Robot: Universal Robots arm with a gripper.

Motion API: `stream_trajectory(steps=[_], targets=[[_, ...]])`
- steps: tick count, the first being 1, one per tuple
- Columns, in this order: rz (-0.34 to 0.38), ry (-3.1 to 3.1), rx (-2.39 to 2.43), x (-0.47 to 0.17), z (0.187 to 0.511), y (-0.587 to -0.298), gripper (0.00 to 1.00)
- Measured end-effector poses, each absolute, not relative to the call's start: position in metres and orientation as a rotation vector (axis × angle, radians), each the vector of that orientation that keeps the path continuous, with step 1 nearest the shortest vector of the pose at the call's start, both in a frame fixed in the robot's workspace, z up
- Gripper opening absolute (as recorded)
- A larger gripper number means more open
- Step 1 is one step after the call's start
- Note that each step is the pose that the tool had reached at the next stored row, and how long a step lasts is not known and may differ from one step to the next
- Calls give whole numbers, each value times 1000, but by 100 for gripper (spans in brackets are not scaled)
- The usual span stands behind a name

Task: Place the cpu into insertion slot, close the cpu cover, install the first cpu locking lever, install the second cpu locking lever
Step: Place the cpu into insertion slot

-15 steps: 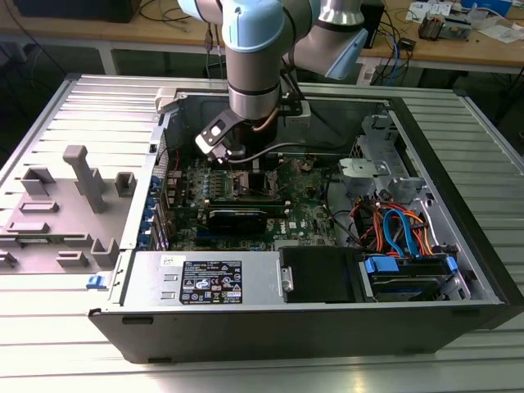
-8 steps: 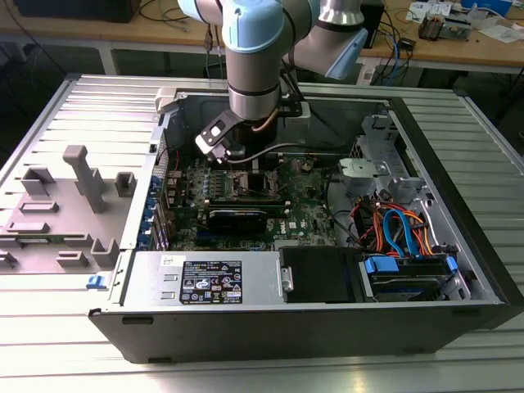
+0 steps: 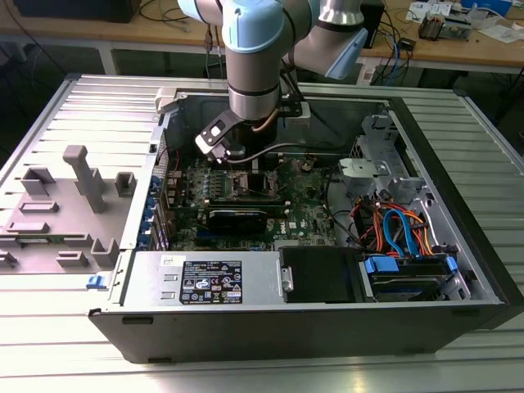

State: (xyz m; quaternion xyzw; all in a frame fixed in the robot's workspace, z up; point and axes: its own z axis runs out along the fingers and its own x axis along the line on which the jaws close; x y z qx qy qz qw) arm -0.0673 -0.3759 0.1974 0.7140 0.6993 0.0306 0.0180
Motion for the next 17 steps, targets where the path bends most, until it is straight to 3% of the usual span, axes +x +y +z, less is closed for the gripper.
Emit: stream_trajectory(steps=[17], targets=[[72, 2164, 2206, -67, 199, -375, 55]])
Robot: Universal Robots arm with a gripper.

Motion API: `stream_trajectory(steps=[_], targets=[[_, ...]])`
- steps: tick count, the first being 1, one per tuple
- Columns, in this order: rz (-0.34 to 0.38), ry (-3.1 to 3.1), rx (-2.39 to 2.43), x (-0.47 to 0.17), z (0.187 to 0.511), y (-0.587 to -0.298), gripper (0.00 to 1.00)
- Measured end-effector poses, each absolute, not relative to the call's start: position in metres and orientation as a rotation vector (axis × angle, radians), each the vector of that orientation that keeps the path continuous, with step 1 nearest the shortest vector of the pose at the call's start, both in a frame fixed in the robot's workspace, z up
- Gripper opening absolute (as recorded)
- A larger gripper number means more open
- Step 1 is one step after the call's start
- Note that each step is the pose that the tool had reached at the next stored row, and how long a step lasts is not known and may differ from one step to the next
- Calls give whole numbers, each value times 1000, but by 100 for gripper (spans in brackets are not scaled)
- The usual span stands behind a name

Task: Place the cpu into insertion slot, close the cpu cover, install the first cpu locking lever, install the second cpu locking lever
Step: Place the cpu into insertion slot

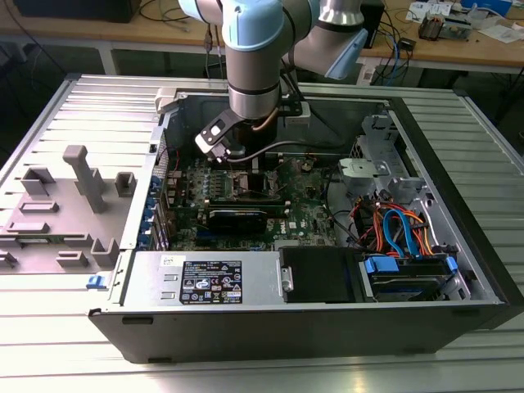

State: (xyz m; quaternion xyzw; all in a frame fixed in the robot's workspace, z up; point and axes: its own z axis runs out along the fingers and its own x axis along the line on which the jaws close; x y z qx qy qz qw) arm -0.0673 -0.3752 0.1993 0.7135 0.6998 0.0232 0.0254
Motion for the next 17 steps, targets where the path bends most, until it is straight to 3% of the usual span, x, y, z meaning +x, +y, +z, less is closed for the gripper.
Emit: stream_trajectory(steps=[17], targets=[[72, 2176, 2194, -67, 195, -374, 55]])
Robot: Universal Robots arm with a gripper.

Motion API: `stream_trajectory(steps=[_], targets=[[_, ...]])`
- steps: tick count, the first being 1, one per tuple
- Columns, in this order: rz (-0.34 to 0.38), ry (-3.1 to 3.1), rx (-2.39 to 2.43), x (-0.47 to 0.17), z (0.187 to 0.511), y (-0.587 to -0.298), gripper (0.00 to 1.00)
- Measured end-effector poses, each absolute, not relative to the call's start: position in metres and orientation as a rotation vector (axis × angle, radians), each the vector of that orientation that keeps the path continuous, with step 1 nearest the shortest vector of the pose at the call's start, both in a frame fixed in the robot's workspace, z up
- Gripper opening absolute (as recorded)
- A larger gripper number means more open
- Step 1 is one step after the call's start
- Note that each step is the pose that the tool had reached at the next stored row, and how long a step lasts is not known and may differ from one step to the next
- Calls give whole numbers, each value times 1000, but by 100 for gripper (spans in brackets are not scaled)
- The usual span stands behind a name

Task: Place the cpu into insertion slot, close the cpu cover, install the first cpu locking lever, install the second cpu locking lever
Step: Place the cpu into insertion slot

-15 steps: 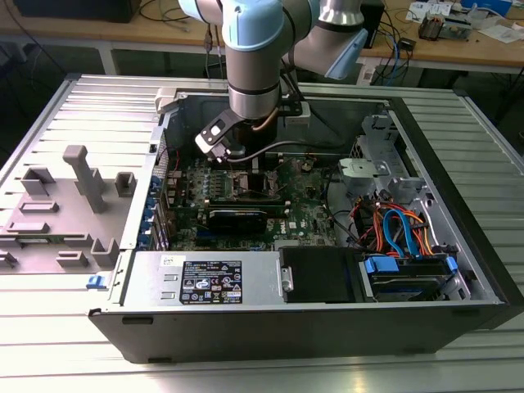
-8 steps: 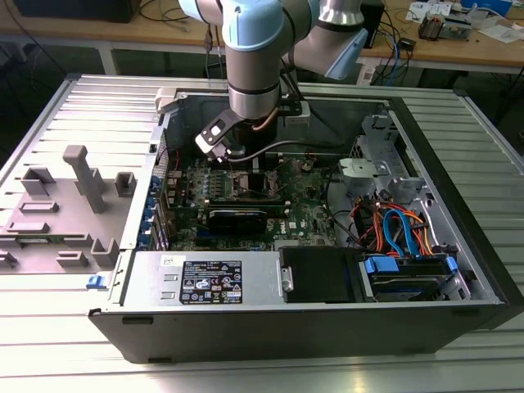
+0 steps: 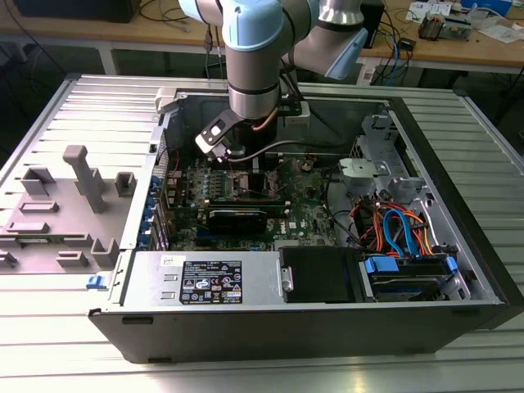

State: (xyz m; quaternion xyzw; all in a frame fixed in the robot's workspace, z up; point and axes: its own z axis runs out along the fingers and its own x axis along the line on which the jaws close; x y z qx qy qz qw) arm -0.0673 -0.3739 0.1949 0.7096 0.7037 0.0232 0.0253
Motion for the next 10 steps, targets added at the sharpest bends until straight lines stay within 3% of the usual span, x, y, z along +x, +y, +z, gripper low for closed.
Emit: stream_trajectory(steps=[6, 7, 10], targets=[[74, 2176, 2194, -67, 194, -374, 55], [74, 2176, 2194, -67, 194, -374, 62], [72, 2176, 2194, -67, 195, -374, 62]])
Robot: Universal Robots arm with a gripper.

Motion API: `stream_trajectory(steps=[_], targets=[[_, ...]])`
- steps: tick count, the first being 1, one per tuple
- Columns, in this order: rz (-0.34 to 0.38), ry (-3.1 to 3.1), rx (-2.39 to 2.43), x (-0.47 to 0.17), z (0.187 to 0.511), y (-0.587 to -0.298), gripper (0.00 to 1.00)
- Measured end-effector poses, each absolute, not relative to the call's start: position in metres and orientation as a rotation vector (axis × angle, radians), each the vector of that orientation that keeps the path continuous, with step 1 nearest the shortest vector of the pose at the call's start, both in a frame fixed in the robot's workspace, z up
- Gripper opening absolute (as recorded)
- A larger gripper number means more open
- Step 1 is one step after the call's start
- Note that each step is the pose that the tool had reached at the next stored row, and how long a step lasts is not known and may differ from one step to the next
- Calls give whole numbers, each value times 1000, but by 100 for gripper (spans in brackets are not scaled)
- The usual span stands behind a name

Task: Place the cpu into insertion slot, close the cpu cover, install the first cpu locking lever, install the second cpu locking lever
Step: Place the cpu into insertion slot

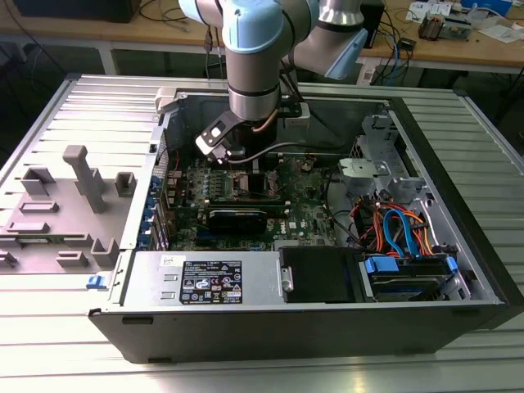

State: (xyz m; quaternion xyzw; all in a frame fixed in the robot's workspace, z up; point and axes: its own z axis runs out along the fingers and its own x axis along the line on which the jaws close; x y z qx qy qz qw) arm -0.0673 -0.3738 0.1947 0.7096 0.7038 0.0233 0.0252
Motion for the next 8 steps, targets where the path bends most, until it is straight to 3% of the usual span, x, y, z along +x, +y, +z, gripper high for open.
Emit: stream_trajectory(steps=[8], targets=[[71, 2177, 2195, -67, 207, -374, 62]])
